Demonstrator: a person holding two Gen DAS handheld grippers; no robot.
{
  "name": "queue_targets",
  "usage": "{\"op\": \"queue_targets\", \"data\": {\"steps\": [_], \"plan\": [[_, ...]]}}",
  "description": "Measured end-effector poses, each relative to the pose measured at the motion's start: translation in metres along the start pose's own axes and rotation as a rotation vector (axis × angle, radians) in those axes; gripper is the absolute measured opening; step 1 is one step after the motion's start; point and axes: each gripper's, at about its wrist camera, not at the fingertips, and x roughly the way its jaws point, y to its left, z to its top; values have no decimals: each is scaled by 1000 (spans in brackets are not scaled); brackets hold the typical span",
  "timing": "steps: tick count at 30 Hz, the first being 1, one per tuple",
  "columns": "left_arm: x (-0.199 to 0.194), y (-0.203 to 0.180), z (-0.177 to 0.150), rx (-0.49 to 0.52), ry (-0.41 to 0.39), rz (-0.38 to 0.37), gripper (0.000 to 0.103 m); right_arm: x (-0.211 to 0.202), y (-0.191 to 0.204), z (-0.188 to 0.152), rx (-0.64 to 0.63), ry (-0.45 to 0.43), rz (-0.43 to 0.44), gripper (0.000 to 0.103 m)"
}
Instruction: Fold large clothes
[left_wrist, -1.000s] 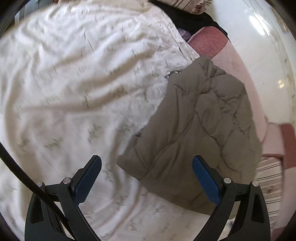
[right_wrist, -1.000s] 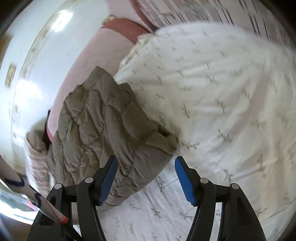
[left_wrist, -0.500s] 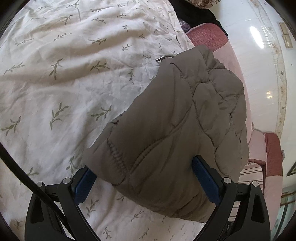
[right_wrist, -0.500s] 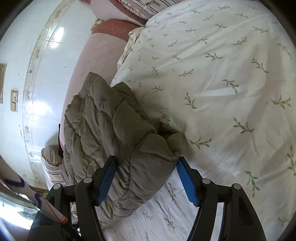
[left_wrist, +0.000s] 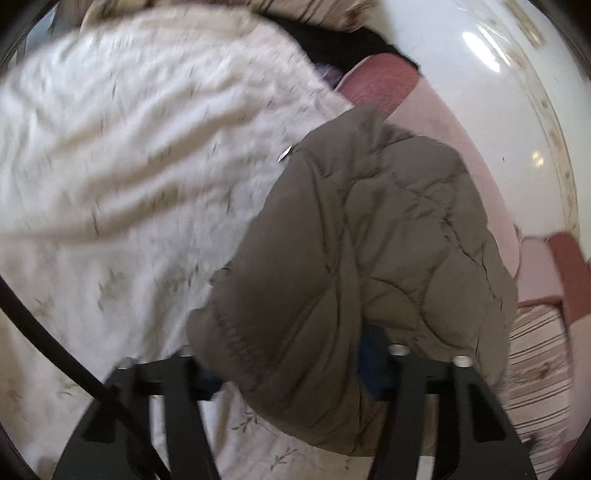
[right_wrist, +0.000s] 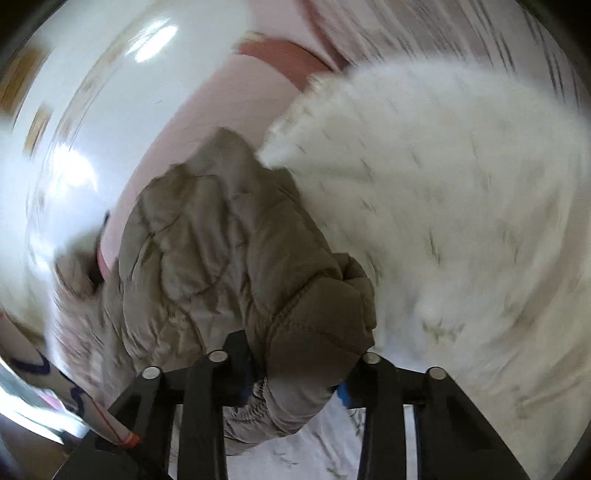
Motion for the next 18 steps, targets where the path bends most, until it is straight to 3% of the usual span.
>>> {"op": "queue_targets", "data": {"steps": [3,6,13,18], "plan": [[-17,-27,-6,134,-104,109,40,-19,39,-6,-213,-95,-91,30],[-38,-46,-11,236,-198,166,38,-38,57,-9,-302,-152,-102,29],[-82,-55,-13,265,-298,146,38,-74,65,-16,-381,-216,-78,29],[-104,-51,-25,250,-289,108,38,-101,60,-21,-372,-217,-48,29]]}}
